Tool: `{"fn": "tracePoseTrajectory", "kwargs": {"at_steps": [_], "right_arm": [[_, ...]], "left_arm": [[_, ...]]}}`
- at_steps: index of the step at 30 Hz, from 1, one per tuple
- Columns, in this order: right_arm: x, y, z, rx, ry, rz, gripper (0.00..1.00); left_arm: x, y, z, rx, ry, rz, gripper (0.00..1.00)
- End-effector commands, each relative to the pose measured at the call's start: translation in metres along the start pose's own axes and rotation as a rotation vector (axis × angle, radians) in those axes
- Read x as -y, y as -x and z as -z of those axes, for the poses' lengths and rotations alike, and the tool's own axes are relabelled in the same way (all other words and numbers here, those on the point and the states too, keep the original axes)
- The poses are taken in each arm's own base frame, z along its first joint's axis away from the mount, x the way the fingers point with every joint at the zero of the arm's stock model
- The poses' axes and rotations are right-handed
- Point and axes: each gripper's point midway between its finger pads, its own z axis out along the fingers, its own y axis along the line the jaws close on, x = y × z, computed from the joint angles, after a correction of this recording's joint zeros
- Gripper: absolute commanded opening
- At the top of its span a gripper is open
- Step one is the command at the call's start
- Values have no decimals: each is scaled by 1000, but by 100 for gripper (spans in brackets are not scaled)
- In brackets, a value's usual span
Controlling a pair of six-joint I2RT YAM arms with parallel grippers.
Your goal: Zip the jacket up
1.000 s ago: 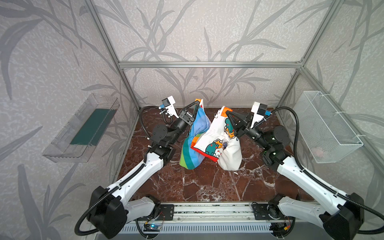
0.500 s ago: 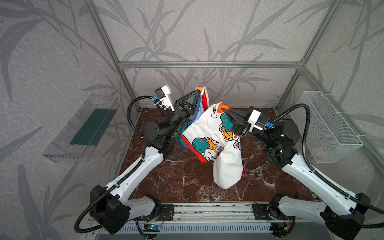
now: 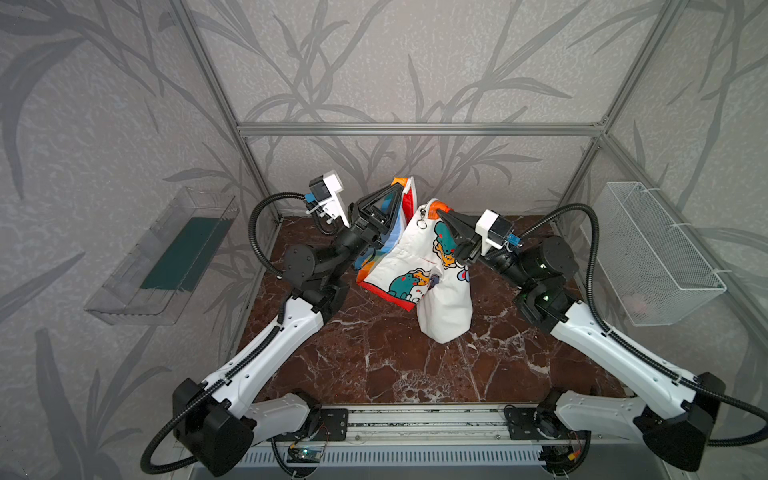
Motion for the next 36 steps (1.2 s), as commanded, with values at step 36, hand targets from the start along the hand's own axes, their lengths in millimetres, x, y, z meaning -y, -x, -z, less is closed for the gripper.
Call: {"fn": "tracePoseTrajectory", "kwargs": {"at_steps": [36], "right_arm": [[9, 62, 2, 295, -27, -188, 0]], "left_arm": [[33, -8, -5, 65, -74, -18, 0]]}}
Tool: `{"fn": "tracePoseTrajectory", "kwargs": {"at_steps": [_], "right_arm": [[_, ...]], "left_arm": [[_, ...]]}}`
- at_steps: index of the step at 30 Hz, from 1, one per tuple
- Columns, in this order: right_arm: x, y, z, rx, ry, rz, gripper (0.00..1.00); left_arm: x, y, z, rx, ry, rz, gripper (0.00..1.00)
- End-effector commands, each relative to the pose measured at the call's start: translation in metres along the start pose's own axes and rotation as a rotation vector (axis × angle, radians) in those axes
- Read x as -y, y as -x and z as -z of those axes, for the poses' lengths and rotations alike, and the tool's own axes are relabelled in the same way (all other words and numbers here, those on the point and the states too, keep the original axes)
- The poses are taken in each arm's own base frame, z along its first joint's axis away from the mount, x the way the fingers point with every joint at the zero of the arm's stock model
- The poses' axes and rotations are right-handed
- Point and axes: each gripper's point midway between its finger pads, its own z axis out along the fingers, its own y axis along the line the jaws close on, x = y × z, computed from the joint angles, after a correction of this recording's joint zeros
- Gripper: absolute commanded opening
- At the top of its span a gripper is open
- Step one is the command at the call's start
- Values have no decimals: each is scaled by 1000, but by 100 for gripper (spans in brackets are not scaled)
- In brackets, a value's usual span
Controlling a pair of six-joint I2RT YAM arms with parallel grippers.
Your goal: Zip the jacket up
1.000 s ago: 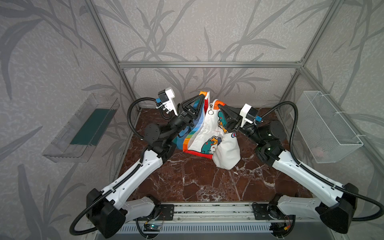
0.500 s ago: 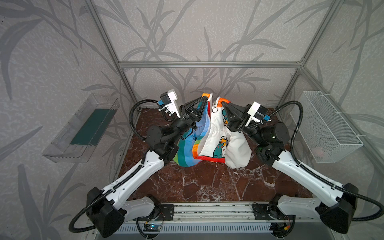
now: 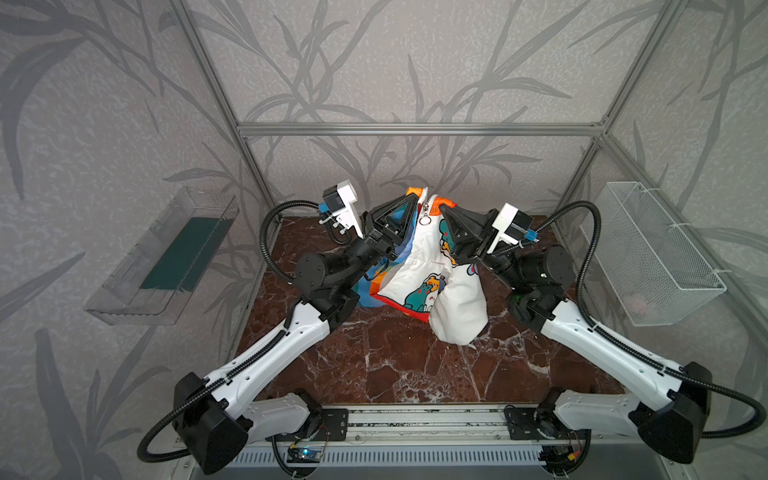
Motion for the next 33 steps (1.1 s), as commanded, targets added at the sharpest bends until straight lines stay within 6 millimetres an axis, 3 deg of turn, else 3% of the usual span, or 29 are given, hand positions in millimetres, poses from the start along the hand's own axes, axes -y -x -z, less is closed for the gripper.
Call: {"fn": "tracePoseTrajectory", "kwargs": {"at_steps": [1, 33], "right_arm": [[0, 34, -2, 114, -3, 11, 0], [1, 32, -5, 126, -19, -16, 0]], "left_arm": [[10, 10, 1, 50, -36, -29, 0], [11, 11, 0, 73, -43, -13, 0]]}}
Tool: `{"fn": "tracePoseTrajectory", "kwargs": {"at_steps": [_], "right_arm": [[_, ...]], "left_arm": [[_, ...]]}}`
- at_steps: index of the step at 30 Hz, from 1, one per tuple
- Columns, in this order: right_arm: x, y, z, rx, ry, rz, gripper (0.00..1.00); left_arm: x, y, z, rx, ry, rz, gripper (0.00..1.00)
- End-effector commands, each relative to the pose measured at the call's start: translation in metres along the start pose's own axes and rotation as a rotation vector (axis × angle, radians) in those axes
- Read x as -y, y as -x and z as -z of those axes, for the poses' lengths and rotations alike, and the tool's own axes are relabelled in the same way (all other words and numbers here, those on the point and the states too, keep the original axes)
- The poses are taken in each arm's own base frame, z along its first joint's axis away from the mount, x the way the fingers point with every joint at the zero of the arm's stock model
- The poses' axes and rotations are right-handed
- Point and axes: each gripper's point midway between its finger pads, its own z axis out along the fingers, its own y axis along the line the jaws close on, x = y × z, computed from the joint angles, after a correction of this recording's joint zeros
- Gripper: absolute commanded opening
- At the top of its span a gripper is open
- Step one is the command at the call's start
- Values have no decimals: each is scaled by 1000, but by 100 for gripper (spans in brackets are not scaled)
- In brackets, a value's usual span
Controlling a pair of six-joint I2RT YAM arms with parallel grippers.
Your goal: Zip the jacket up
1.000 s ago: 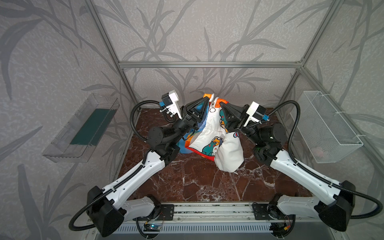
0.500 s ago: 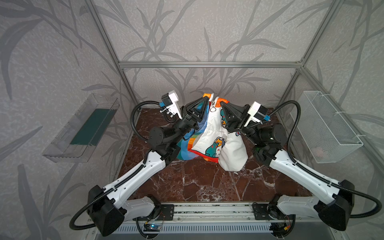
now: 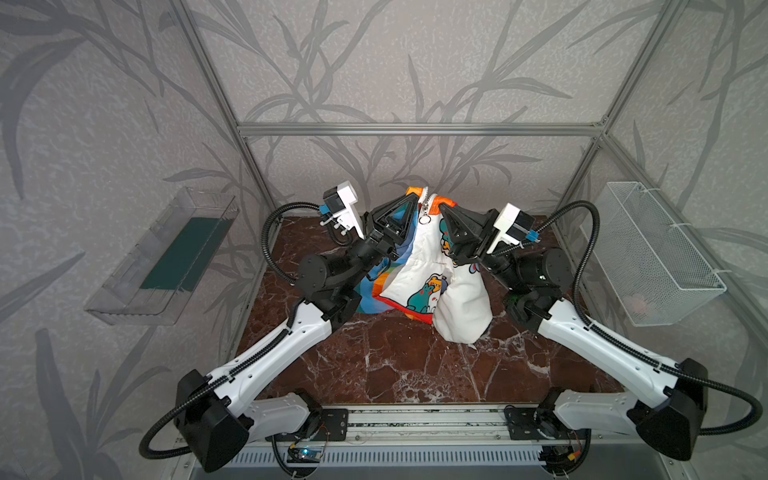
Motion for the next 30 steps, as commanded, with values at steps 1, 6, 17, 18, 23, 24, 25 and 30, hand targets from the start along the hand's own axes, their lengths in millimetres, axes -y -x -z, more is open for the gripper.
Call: {"fn": "tracePoseTrajectory", "kwargs": {"at_steps": [1, 6, 17, 18, 23, 24, 25, 30], "right_arm": [[2, 27, -4, 91, -17, 12, 0], [3, 28, -3, 98, -20, 8, 0], [2, 36, 0, 118, -19, 11, 0], [1, 36, 0, 118, -18, 12, 0], [1, 35, -1, 116, -15, 9, 0], [1, 36, -1, 116, -13, 8, 0], [0, 34, -1, 111, -13, 7, 0], [0, 31, 3, 106, -16, -3, 0]], "left_arm": [[10, 11, 0, 47, -39, -14, 0], [10, 9, 0, 42, -38, -10, 0], [10, 9, 0, 40, -34, -7, 0], [9, 9, 0, 40, -33, -7, 0], [11, 11, -1, 43, -36, -7, 0], [10, 11, 0, 45, -33, -7, 0], [10, 12, 0, 53, -34, -8, 0], [14, 17, -3, 61, -41, -19, 0]]}}
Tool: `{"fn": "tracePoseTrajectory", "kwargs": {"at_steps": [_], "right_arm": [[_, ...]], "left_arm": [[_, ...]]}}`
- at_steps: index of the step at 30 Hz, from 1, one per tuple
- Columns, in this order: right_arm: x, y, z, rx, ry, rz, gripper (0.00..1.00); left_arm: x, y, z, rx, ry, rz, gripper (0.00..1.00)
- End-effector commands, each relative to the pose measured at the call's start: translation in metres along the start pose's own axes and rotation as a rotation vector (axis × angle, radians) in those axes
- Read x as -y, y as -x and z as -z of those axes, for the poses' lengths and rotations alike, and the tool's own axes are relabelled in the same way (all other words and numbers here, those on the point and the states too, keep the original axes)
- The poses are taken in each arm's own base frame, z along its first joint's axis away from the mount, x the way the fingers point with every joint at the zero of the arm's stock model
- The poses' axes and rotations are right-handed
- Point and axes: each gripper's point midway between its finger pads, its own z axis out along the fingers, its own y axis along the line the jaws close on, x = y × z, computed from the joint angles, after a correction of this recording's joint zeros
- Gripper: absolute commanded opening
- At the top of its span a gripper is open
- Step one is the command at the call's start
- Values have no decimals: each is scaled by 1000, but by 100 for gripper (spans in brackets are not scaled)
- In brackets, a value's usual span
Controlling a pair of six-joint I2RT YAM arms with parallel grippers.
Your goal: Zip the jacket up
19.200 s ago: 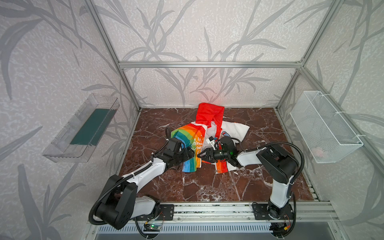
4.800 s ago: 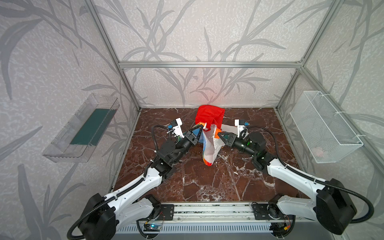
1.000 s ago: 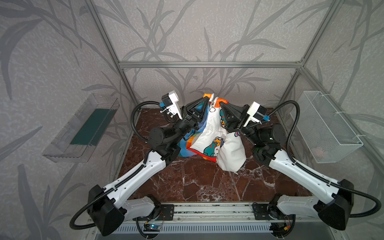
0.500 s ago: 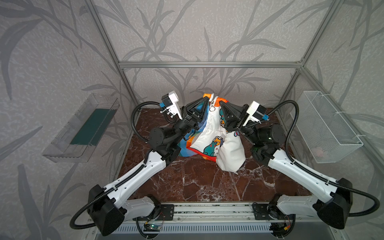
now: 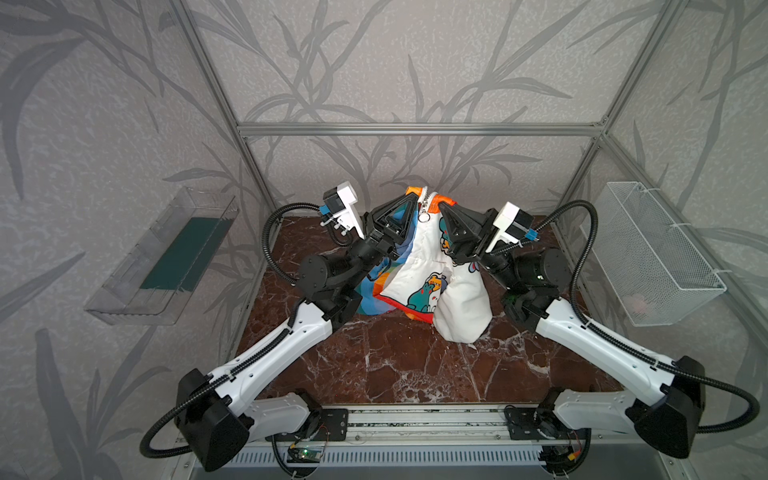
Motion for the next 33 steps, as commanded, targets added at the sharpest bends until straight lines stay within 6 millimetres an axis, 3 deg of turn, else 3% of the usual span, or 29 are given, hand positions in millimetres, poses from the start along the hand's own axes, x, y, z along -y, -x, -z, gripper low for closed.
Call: {"fn": "tracePoseTrajectory", "kwargs": {"at_steps": [1, 33], "right_arm": [[-2, 32, 4, 94, -4, 11, 0], [-2, 31, 3, 98, -10, -3, 0]], "left_arm": [[17, 18, -4, 54, -55, -20, 0], [15, 15, -4, 56, -59, 7, 0]]}}
